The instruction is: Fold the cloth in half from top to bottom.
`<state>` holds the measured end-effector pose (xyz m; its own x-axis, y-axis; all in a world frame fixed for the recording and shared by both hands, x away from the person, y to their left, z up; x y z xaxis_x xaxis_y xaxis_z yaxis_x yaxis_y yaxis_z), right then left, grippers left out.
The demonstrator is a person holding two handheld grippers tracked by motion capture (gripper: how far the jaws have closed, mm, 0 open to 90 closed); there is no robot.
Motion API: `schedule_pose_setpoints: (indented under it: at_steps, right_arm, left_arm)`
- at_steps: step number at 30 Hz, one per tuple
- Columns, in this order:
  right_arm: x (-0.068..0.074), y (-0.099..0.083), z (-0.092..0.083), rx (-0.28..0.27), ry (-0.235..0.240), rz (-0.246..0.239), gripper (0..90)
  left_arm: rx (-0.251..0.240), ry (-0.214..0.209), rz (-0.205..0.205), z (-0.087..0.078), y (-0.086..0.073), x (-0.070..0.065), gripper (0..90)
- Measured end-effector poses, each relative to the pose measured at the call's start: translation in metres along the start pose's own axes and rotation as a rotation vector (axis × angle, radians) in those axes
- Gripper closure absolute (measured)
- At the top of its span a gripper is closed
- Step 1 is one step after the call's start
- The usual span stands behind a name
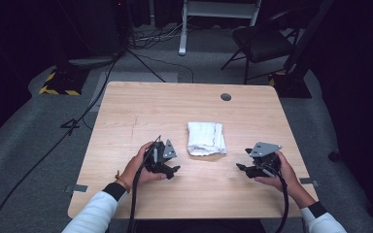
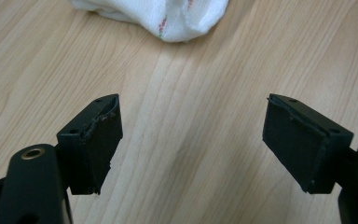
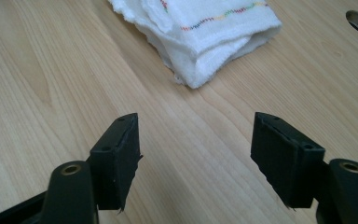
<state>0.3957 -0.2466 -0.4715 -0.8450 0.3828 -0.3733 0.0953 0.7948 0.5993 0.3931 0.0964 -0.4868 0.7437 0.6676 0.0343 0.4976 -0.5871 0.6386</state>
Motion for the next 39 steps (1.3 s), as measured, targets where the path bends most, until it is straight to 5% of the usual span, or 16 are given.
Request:
schedule_pose_setpoints:
  at_steps: [13,20,32,39]
  right_arm:
    - [0.0,-0.029,-0.016,0.035,-0.035,0.04,31.6]
    - [-0.001,-0.051,-0.024,0.057,-0.055,0.066,31.0]
    - [0.0,-0.088,-0.036,0.064,-0.063,0.16,28.9]
    - [0.001,-0.114,-0.042,0.016,-0.046,0.264,27.7]
  left_arm:
    - [0.023,0.067,-0.008,-0.02,-0.03,0.007,19.5]
    - [-0.006,0.05,-0.036,-0.031,-0.045,0.01,18.9]
    - [-0.012,0.076,-0.075,-0.038,-0.077,0.018,17.6]
    - [-0.005,0.034,-0.139,-0.038,-0.091,0.021,18.6]
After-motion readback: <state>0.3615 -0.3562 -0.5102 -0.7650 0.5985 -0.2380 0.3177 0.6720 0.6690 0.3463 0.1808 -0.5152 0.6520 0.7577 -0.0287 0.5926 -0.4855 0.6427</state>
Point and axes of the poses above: each handheld gripper's, and its own axes: z roughly forward along the jaws, y roughly out of its top, x roughly to its left, the point moved 3 cm from there along z, roughly forward along the jaws, and after that the axes turned 14 degrees about -z, right-handed, at the moved point
